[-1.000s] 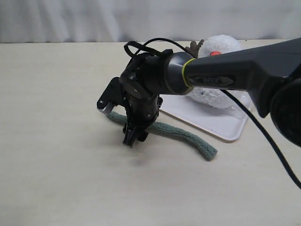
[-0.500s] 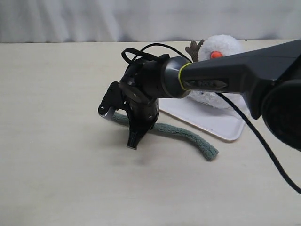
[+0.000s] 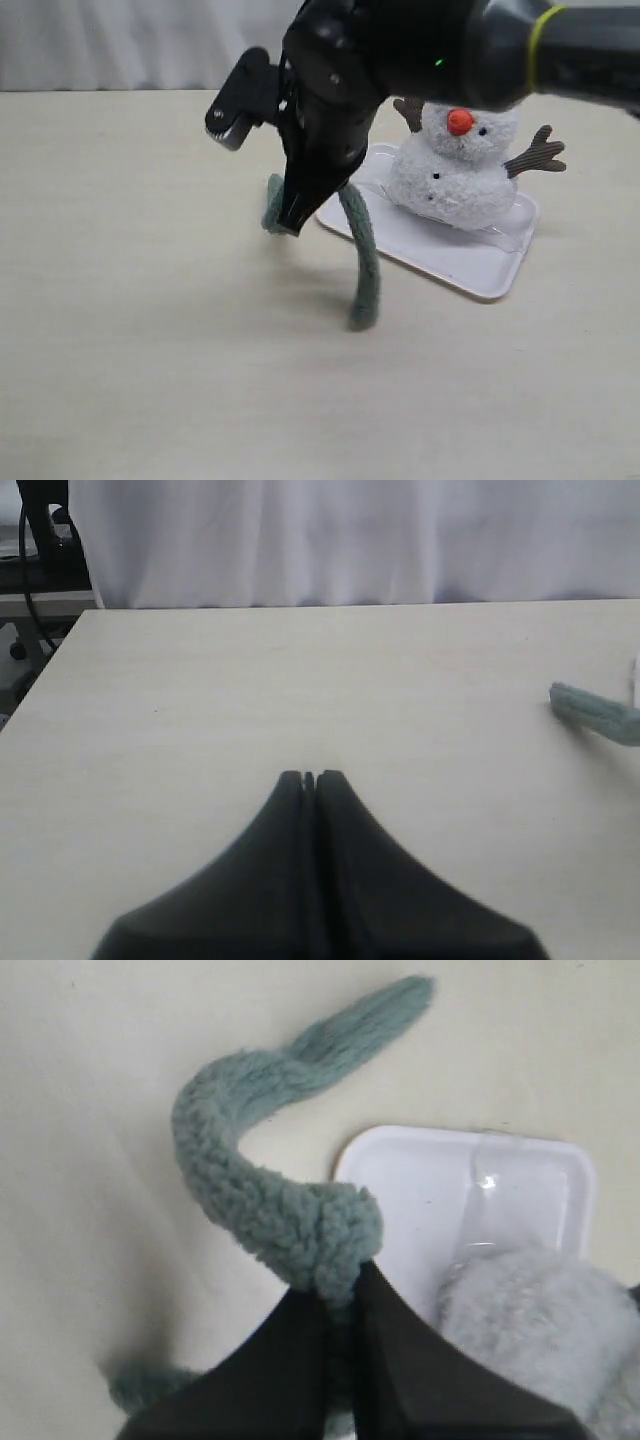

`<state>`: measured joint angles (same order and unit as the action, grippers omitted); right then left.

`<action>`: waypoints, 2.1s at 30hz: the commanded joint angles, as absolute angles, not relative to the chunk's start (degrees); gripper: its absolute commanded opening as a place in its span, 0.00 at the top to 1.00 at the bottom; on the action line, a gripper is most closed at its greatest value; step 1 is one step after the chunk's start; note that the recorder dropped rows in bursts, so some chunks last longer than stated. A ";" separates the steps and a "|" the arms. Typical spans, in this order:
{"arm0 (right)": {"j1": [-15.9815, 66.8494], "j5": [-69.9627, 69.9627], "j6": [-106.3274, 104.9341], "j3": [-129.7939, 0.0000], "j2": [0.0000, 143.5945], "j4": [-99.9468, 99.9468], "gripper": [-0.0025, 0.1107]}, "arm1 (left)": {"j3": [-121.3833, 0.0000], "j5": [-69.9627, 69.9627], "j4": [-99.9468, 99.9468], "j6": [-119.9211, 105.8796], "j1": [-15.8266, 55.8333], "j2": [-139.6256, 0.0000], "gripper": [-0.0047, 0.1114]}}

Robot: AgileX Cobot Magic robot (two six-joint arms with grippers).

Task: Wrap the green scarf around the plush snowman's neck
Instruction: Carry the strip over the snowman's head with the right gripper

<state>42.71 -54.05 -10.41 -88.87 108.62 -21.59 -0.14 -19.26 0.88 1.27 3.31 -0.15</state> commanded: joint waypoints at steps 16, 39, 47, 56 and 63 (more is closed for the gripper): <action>36.86 -64.03 12.47 -89.04 95.63 -45.87 0.94 | 0.00 -18.52 0.79 1.60 3.03 0.00 0.96; 23.56 -50.61 16.32 -89.04 107.13 -45.26 0.94 | 0.00 -18.52 0.79 1.60 3.03 0.00 0.96; 21.31 -51.06 16.32 -89.04 107.50 -45.87 0.94 | 0.00 -18.52 0.79 1.60 3.03 0.00 0.96; 17.28 -51.00 16.32 -89.04 107.50 -43.28 0.94 | 0.00 -18.52 0.79 1.60 3.03 0.00 0.96; 16.33 -49.44 16.32 -89.04 108.48 -39.16 0.94 | 0.00 -18.52 0.79 1.60 3.03 0.00 0.96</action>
